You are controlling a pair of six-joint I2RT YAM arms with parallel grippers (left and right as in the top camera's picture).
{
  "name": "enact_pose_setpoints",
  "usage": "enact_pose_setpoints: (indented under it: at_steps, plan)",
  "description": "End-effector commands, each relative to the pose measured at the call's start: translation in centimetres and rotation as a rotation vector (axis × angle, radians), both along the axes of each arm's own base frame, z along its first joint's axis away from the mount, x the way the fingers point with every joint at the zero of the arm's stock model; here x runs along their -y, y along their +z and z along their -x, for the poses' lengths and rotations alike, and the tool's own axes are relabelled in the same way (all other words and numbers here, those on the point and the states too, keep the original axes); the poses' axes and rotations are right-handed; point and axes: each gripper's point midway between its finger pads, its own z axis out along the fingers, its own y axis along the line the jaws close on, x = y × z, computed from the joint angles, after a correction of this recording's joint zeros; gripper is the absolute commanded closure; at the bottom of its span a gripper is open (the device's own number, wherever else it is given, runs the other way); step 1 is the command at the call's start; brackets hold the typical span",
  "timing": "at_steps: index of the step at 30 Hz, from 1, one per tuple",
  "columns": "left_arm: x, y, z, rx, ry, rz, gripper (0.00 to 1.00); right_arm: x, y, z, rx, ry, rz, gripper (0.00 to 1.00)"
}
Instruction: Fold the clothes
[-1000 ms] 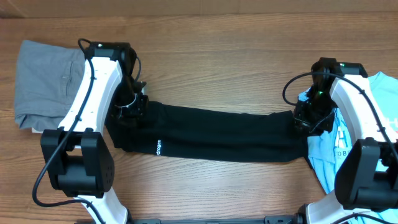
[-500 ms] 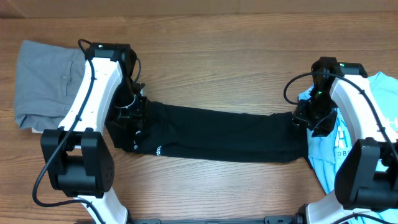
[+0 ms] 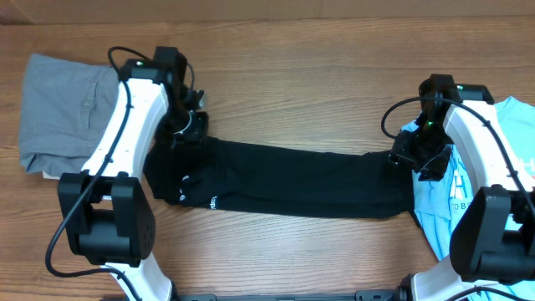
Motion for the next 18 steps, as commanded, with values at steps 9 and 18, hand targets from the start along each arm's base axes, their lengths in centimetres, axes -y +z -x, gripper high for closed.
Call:
enact_pose_setpoints:
  at_steps: [9,18]
  plan:
    - [5.5,-3.3,4.2,-0.113,-0.020,0.190,0.96,-0.2,0.6,-0.3,0.037,-0.017,-0.026,0.36]
    - [7.8,-0.4,7.6,-0.223,-0.099,0.232,0.96,-0.2,0.6,-0.3,0.036,-0.013,-0.022,0.36]
